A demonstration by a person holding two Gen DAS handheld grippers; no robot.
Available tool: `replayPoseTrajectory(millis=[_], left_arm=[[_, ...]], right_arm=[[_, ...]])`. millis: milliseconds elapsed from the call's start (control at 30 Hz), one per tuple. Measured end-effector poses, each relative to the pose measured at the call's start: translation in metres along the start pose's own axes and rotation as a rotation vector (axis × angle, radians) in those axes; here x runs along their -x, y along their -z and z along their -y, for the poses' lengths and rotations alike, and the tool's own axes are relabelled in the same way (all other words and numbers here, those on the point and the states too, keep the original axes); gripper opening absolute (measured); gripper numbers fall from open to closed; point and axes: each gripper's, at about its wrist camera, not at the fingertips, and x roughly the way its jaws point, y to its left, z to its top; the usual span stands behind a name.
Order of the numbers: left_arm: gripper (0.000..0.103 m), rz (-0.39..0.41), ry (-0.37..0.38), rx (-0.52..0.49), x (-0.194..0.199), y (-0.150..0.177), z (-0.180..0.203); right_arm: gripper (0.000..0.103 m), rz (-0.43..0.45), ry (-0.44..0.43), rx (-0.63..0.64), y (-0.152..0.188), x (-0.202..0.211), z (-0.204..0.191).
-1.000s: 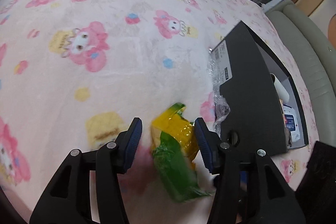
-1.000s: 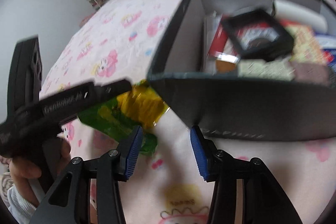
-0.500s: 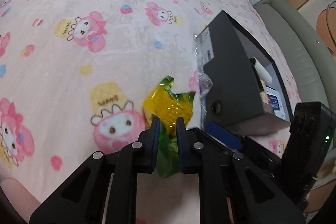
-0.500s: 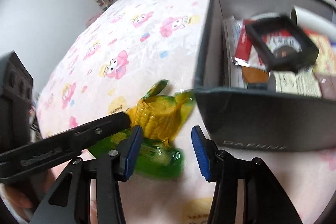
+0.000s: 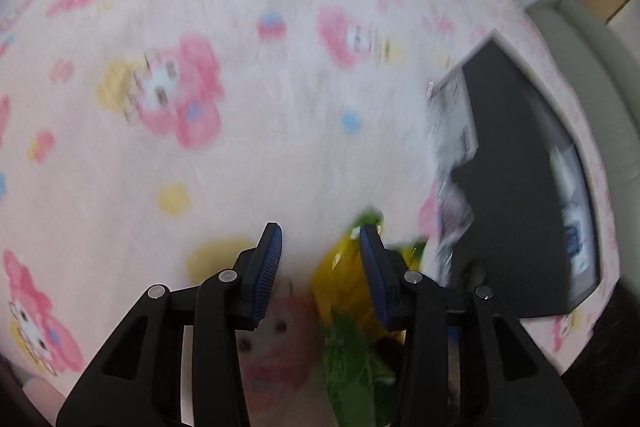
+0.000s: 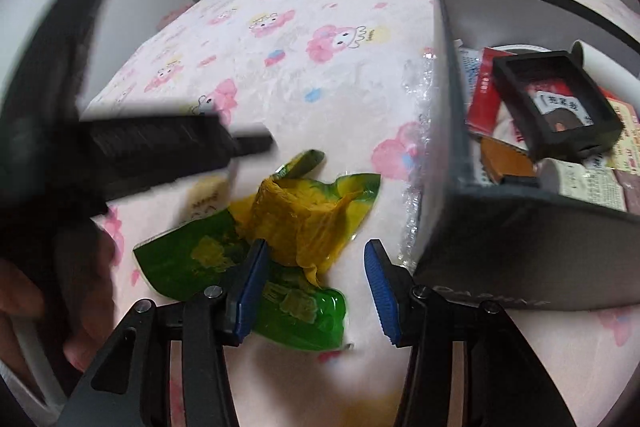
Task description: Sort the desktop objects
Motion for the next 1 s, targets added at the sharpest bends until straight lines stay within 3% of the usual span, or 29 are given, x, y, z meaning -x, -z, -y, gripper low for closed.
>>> replayPoseTrajectory(millis=[167,467,633,733,867,1000], left_arm=[[0.040,-0.014,0.057,0.047,0.006,0.011,-0.012],[0.037,-0.004,0.088,0.076,0.028,0.036,-0.015],[0.037,-0.011,0.163,0.065,0.038,0.047,-0.011],[0.037,0.025,0.153,0.042,0.037,0.045,-0.007],[0.041,0.025,0.192,0.089,0.022,0.038,-0.012],[0.042,0.024,0.193,0.073,0.022,0.040,-0.018]], right_arm=[[0.045,0.015,-0.024,-0.002,-0.006,0.001,0.002],[0.045,0.019,-0.050,0.026,-0.001,0.016,-0.010],[0.045,0.015,-0.014,0.022,0.007,0.024,-0.007],[0.045,0.015,-0.007,-0.023,0.012,0.030,0.006],[0.045,-0.010,0.007,-0.074,0.014,0.025,0.022],[0.045,-0.020,0.004,-0.090,0.015,0.021,0.026]])
